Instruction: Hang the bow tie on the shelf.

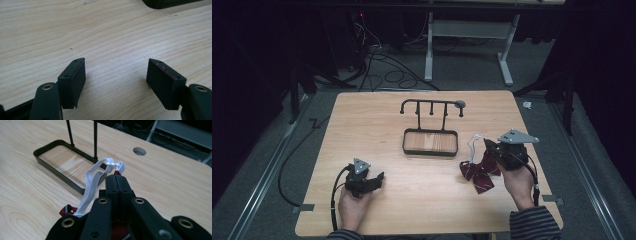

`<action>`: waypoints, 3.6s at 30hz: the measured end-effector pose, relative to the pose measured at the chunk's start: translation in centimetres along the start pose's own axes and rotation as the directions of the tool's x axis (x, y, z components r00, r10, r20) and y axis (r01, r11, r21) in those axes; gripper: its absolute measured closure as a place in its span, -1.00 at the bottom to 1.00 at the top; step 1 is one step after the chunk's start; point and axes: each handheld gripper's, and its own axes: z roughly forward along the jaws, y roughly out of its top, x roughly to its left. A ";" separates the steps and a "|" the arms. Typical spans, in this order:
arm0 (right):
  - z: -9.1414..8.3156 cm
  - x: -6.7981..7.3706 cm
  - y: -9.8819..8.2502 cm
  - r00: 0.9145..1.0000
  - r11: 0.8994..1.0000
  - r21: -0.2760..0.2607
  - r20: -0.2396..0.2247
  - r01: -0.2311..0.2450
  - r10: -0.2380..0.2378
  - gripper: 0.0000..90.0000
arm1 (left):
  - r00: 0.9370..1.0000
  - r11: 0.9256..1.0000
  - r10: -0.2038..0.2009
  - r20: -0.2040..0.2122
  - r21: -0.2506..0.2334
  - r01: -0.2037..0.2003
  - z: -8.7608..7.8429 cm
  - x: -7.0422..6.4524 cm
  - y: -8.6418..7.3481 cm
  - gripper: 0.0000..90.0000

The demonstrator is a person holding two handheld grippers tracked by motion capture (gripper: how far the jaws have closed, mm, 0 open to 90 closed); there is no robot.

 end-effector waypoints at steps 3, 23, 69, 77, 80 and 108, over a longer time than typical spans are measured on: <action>-0.4 0.1 0.7 1.000 1.000 -0.015 -0.004 0.017 -0.017 1.00 | 1.000 1.000 0.000 0.000 0.000 0.000 0.0 0.0 0.0 -0.29; -1.6 1.2 4.1 0.996 0.993 -0.073 -0.014 0.092 -0.094 1.00 | 1.000 1.000 0.001 -0.001 0.000 -0.001 0.0 0.0 0.0 -0.29; 2.1 4.6 9.9 0.981 0.984 -0.101 -0.108 0.149 -0.160 1.00 | 1.000 1.000 -0.001 0.002 0.002 0.001 0.0 0.0 0.0 -0.29; 2.8 5.0 10.5 0.980 0.983 -0.104 -0.118 0.148 -0.160 1.00 | 1.000 1.000 0.000 0.002 0.003 0.000 0.0 0.0 0.0 -0.29; 3.0 5.1 10.6 0.980 0.984 -0.104 -0.116 0.148 -0.159 1.00 | 1.000 1.000 0.000 0.002 0.003 0.000 0.0 0.1 0.0 -0.29; 6.1 6.0 12.9 0.980 0.986 -0.094 -0.135 0.137 -0.149 1.00 | 1.000 1.000 -0.001 0.004 0.003 0.001 0.0 0.1 0.0 -0.29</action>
